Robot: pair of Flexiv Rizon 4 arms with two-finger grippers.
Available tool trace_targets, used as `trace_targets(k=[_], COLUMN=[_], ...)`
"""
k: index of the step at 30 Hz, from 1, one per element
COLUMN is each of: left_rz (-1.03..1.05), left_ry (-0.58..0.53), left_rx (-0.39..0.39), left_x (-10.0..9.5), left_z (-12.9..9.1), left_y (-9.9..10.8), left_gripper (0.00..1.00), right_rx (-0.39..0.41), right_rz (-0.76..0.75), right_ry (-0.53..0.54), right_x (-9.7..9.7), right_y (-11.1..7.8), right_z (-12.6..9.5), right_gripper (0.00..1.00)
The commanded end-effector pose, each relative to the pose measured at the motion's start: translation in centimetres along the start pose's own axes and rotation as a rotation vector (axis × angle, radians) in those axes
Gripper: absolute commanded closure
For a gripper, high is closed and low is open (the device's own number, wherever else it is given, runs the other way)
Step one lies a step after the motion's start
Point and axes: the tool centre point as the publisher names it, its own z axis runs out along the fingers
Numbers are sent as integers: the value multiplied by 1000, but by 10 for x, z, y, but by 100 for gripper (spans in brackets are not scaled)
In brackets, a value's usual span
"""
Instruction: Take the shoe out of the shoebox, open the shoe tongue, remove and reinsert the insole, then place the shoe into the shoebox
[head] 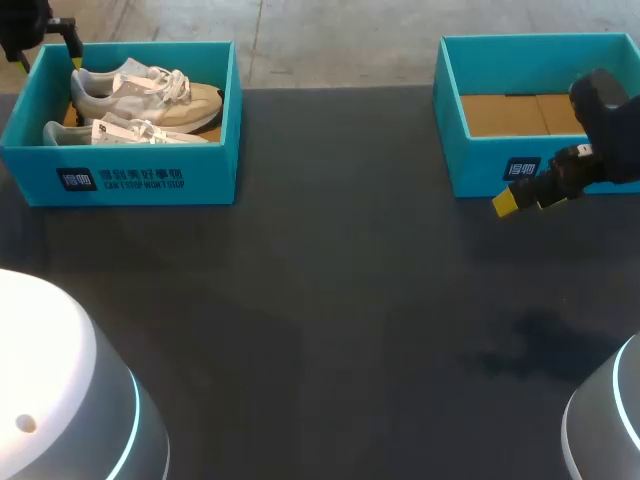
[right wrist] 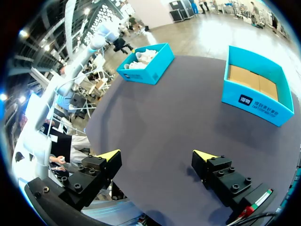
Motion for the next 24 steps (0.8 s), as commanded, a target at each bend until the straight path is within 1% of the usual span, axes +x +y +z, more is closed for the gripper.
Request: trace_targets(k=[1, 3, 5, 21, 22, 23, 24], left_rz=[3, 3, -1, -1, -10, 7, 4], left_ry=[2, 6, 33, 33, 37, 5, -10], left_rx=[3, 12, 15, 15, 9, 21, 13], left_x=[1, 2, 3, 3, 8, 12, 14], left_z=[-16, -20, -22, -22, -22, -23, -23], left_y=[-7, -11, -15, -15, -16, -19, -24], left_gripper=[0, 0, 0, 0, 0, 0, 0], right_rx=[4, 4, 4, 4, 4, 4, 4], right_rz=[1, 1, 1, 1, 1, 1, 1], right_ry=[0, 0, 0, 0, 0, 0, 0], right_x=[0, 0, 0, 0, 0, 0, 0], right_y=[2, 2, 2, 2, 2, 2, 2], right_z=[2, 2, 2, 2, 2, 2, 2], right_gripper=[0, 0, 0, 0, 0, 0, 0])
